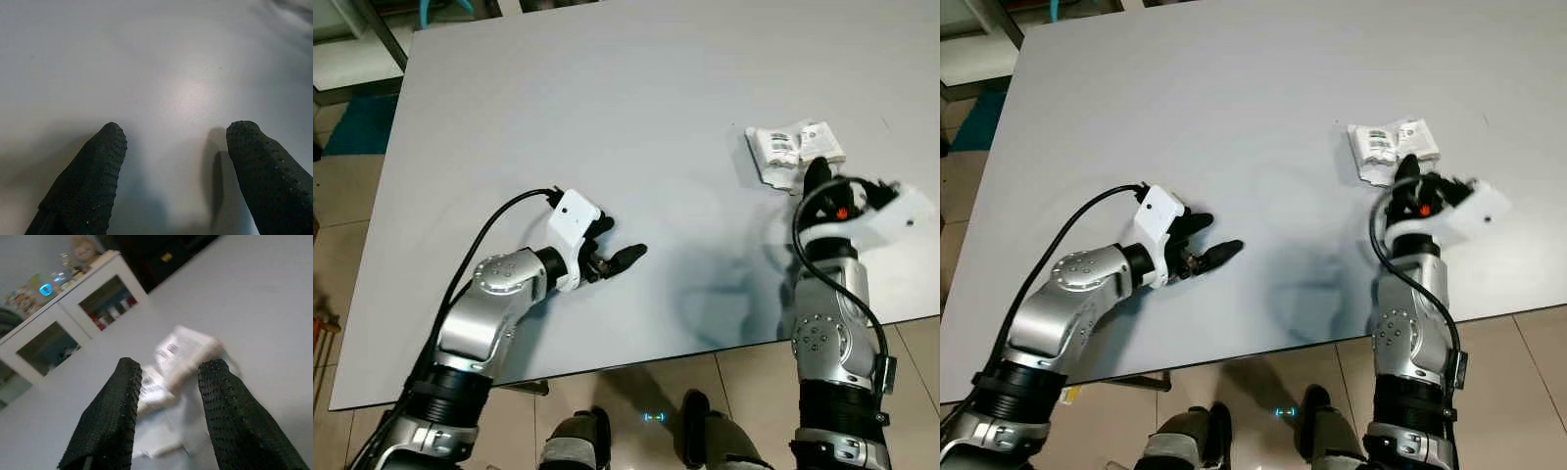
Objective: Picking trash to rubbish bin
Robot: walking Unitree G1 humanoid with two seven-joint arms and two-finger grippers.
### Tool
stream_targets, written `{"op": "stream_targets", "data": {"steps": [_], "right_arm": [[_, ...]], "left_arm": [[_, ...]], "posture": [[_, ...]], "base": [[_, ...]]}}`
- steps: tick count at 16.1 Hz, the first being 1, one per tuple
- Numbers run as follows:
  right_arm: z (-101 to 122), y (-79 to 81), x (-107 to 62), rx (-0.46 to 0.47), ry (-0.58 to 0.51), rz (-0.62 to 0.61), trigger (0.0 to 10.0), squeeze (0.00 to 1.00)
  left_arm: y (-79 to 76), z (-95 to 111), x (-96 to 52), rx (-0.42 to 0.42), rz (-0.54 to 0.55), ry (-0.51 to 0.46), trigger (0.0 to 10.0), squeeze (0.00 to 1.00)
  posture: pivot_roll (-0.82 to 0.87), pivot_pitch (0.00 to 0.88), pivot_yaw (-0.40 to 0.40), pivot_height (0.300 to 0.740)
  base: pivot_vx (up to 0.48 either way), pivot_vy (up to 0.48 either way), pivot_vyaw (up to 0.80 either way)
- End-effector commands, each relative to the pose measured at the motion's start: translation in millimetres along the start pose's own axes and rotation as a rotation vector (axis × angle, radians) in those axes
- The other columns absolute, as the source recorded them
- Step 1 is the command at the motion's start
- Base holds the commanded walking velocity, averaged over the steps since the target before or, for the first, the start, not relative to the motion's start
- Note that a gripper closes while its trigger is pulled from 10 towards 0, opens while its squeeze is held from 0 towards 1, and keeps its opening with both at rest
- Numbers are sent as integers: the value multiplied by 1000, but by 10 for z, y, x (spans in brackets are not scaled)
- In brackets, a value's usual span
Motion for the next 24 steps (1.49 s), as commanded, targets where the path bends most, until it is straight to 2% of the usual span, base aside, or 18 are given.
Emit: {"op": "stream_targets", "data": {"steps": [1, 4, 5, 6, 11, 13, 18, 24], "right_arm": [[41, 29, -1, -38, -2, 9, 10000, 0], [75, 36, 120, -127, 7, 37, 10000, 0], [58, 19, 162, -162, 20, 42, 10000, 580], [38, 11, 191, -190, 33, 54, 10000, 984], [-28, 12, 310, -287, 76, 120, 10000, 1000], [-26, 62, 394, -346, 83, 169, 10000, 1000], [17, 98, 531, -392, 70, 205, 10000, 1000], [-173, -94, 612, -420, 164, 193, 10000, 1000]], "left_arm": [[-65, -193, 25, -29, -20, 67, 10000, 0], [-69, -187, 38, -31, -18, 59, 10000, 0], [-64, -197, 25, -34, -12, 58, 10000, 0], [-68, -207, 10, -36, -10, 59, 10000, 0], [-65, -246, -64, -39, 0, 69, 10000, 0], [-60, -250, -89, -39, 6, 70, 10000, 0], [-44, -258, -140, -38, 18, 75, 10000, 0], [-53, -314, -224, -33, 23, 102, 10000, 0]], "posture": [[318, 263, 71, 740], [320, 264, 67, 740], [325, 269, 64, 740], [329, 274, 62, 740], [349, 294, 54, 740], [360, 299, 51, 740], [376, 303, 48, 740], [400, 332, 53, 740]], "base": [[0, 0, 0], [0, 0, 0], [0, 0, 0], [0, 0, 0], [0, 0, 0], [0, 0, 0], [0, 0, 0], [0, 0, 0]]}}
Point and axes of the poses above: a point about 5 cm out from each wrist's last joint towards the gripper, its own x axis pointing out of the wrist towards the gripper, its own z axis along the axis of the wrist's last joint, y = z × x, the point moved 6 cm from there along x, pointing out of the wrist towards the gripper, and after that the axes turned 6 degrees about x, right-handed, at the moved point
